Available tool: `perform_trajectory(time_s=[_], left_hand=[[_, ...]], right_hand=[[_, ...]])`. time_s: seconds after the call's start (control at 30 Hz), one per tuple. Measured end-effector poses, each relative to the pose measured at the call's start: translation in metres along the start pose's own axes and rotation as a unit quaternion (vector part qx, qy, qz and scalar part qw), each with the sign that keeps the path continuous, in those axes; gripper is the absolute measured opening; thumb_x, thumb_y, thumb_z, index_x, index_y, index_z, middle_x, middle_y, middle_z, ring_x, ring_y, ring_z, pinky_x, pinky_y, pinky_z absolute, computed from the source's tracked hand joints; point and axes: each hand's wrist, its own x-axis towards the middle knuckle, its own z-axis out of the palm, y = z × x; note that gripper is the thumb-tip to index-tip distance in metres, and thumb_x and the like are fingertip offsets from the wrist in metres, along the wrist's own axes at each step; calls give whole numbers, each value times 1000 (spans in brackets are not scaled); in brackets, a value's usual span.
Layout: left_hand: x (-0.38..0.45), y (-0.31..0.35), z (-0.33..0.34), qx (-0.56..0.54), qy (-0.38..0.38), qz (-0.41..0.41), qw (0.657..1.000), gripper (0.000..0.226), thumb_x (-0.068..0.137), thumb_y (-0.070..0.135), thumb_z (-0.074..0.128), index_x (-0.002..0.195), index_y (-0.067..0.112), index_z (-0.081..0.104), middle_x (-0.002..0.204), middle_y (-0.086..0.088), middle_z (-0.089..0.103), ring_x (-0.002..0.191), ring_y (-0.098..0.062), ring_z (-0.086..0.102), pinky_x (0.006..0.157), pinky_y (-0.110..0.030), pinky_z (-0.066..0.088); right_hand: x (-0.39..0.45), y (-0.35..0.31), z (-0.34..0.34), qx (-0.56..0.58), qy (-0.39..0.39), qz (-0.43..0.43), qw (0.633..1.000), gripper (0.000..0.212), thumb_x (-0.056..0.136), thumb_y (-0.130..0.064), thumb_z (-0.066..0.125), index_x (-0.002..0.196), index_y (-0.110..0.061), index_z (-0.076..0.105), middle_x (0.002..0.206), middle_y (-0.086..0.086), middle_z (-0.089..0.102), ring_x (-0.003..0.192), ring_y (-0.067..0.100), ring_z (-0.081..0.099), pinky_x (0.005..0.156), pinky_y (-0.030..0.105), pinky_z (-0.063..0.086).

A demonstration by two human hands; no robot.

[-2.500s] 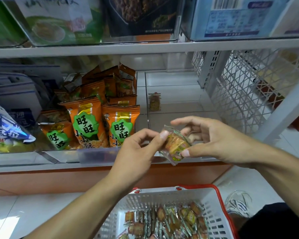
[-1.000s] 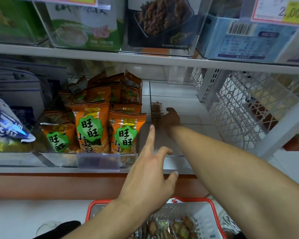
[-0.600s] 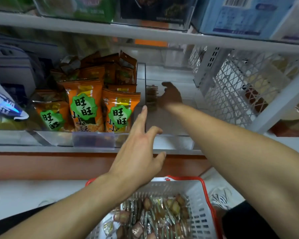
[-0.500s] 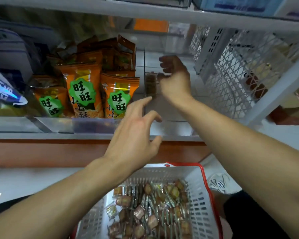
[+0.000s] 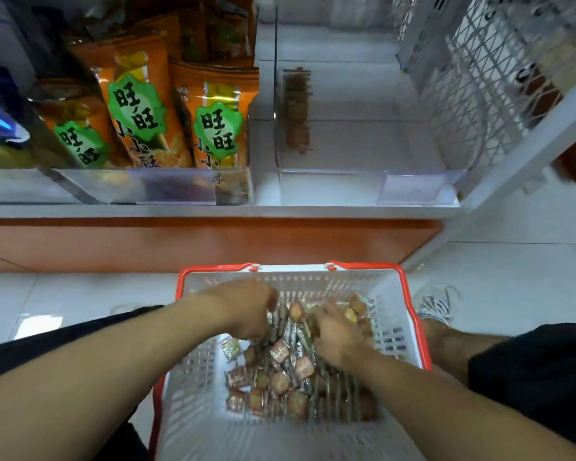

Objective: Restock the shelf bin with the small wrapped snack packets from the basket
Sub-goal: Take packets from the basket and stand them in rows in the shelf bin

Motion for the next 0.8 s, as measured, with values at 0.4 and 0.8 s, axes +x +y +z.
perform_trajectory(time_s=[0.4, 0.8], left_hand=[[97, -28, 139, -237, -30, -94, 966, 64, 87, 27, 75, 145, 29, 48, 139, -6, 56, 119, -26, 60, 103, -38, 52], [153, 13, 170, -146, -82, -114, 979, 98, 91, 55, 64, 160, 41, -5, 169, -17, -3, 145, -42, 37, 120, -53, 30]], right_hand=[[57, 11, 63, -105, -97, 17, 990, 104, 78, -20, 81, 155, -41, 15, 165, 6, 10, 147, 42, 19, 115, 54, 34], [53, 26, 62, -26, -15, 40, 999, 68, 90, -32, 63, 148, -23, 28, 135, 6, 40, 128, 30, 42, 91, 41, 52]])
